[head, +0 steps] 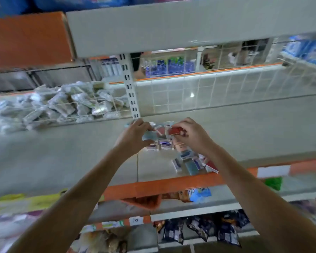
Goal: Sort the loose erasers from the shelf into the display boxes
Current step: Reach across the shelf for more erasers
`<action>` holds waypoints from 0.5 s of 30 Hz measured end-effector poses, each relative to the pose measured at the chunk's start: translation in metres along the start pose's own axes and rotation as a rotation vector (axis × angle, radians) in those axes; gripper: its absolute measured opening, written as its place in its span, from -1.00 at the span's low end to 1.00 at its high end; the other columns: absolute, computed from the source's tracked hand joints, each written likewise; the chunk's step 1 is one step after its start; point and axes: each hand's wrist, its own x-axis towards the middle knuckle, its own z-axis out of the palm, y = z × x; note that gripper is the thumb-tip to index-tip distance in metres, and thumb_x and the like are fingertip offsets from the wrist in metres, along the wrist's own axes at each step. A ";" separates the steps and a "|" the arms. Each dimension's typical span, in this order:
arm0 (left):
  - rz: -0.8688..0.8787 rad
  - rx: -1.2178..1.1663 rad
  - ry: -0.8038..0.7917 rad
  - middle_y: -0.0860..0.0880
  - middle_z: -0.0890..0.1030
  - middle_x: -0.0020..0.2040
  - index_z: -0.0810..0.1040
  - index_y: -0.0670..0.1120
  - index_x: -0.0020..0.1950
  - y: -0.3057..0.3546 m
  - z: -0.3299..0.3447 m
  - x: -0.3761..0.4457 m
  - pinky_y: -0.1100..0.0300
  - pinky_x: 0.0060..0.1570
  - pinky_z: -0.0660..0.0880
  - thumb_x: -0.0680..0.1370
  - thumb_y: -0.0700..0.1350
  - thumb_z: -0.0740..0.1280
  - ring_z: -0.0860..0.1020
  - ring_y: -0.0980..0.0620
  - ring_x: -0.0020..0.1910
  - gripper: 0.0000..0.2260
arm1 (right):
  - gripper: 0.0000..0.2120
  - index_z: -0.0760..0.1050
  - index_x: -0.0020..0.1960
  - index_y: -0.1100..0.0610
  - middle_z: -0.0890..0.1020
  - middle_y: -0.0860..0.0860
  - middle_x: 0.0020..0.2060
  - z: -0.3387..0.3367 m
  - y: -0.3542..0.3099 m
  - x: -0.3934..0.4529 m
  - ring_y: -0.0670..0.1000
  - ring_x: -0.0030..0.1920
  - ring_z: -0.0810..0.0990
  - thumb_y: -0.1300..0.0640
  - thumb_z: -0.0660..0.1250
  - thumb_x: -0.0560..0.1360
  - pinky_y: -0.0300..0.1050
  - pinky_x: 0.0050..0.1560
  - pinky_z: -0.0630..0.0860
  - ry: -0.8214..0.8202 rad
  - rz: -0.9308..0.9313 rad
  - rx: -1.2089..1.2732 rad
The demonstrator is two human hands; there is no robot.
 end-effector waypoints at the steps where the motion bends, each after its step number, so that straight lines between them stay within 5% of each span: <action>1: -0.033 -0.005 0.010 -0.06 0.50 -0.05 0.55 -0.12 -0.01 -0.004 -0.006 -0.010 0.04 -0.08 0.48 0.32 -0.07 0.55 0.48 -0.06 -0.06 -0.67 | -0.66 0.50 0.25 0.13 0.46 -0.02 0.01 0.007 -0.008 0.001 -0.07 -0.02 0.48 0.15 0.37 0.48 -0.46 -0.07 0.33 -0.007 -0.032 0.022; 7: -0.241 -0.005 0.067 0.02 0.42 -0.17 0.46 -0.12 -0.05 -0.027 -0.047 -0.075 0.11 -0.28 0.36 0.40 0.06 0.47 0.39 -0.01 -0.28 -0.68 | -0.68 0.53 0.21 0.17 0.54 0.04 0.08 0.058 -0.069 0.014 -0.09 0.05 0.49 0.12 0.38 0.48 -0.32 0.10 0.39 -0.097 -0.223 0.166; 10: -0.283 -0.009 0.109 0.00 0.45 -0.19 0.51 -0.14 -0.03 -0.049 -0.065 -0.111 0.08 -0.28 0.40 0.47 0.01 0.40 0.42 -0.02 -0.30 -0.76 | -0.72 0.55 0.18 0.16 0.54 -0.01 0.02 0.086 -0.103 0.021 -0.10 0.01 0.54 0.12 0.37 0.49 -0.38 0.09 0.43 -0.176 -0.277 0.259; 15: -0.428 -0.082 0.169 -0.04 0.43 -0.24 0.51 -0.21 -0.11 -0.090 -0.084 -0.171 0.17 -0.30 0.29 0.55 -0.16 0.31 0.39 -0.03 -0.33 -0.87 | -0.73 0.59 0.13 0.13 0.53 -0.07 -0.11 0.140 -0.164 0.029 -0.07 -0.07 0.59 0.06 0.38 0.48 -0.20 0.06 0.51 -0.258 -0.295 0.344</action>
